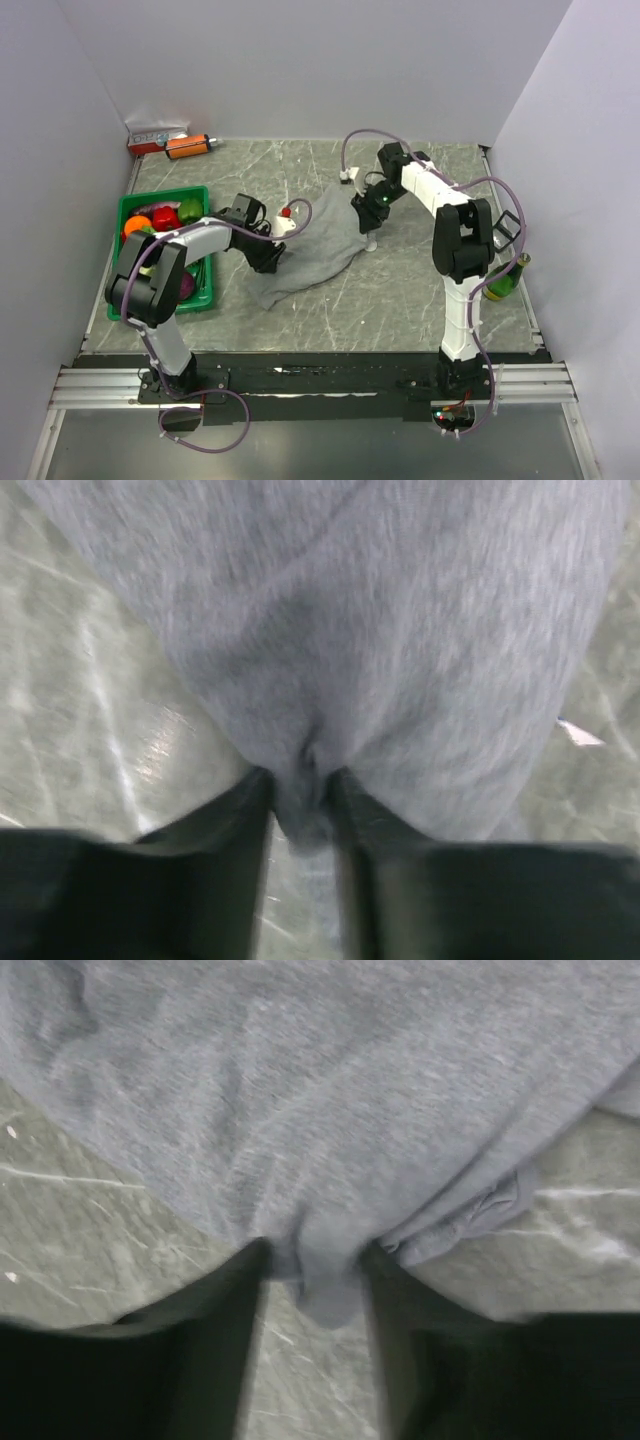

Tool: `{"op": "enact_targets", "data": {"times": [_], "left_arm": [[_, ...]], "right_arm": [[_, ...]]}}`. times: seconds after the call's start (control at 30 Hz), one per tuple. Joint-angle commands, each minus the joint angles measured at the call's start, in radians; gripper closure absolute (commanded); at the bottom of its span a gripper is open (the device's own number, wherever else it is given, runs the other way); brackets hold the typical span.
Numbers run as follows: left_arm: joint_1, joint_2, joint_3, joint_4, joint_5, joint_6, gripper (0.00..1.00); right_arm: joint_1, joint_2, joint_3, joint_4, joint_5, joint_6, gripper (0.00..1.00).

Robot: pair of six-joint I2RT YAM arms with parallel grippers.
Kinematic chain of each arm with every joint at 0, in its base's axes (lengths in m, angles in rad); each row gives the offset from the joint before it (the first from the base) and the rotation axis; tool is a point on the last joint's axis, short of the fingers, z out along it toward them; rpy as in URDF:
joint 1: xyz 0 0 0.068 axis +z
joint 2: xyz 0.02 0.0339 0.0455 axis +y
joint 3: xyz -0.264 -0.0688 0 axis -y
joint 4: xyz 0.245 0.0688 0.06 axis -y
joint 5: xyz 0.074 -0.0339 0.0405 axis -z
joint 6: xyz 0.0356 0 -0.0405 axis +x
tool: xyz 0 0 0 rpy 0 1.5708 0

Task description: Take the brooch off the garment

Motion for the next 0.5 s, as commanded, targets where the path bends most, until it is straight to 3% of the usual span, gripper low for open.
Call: {"op": "enact_targets", "data": {"times": [0.0, 0.03, 0.07, 0.13, 0.23, 0.37, 0.47], "left_arm": [[-0.004, 0.053, 0.082, -0.023, 0.024, 0.025, 0.76], [-0.004, 0.058, 0.096, -0.037, 0.027, 0.020, 0.88], [-0.004, 0.059, 0.109, -0.051, 0.035, 0.019, 0.93], [-0.003, 0.027, 0.153, -0.088, 0.050, 0.013, 0.99], [0.005, -0.068, 0.266, -0.138, 0.089, -0.015, 0.99], [0.031, -0.195, 0.443, -0.137, 0.109, -0.113, 0.99], [0.045, -0.286, 0.512, -0.093, 0.078, -0.153, 0.99]], "right_arm": [[0.025, -0.041, -0.066, 0.018, 0.012, 0.038, 0.73], [0.024, -0.045, -0.067, 0.022, 0.022, 0.052, 0.91], [0.027, -0.050, -0.060, 0.020, 0.023, 0.063, 0.98], [0.018, -0.092, -0.016, 0.005, 0.007, 0.109, 1.00], [-0.007, -0.190, 0.096, -0.032, -0.098, 0.199, 1.00], [-0.018, -0.264, 0.405, -0.173, -0.214, 0.278, 1.00], [-0.018, -0.327, 0.528, -0.221, -0.278, 0.357, 1.00]]}}
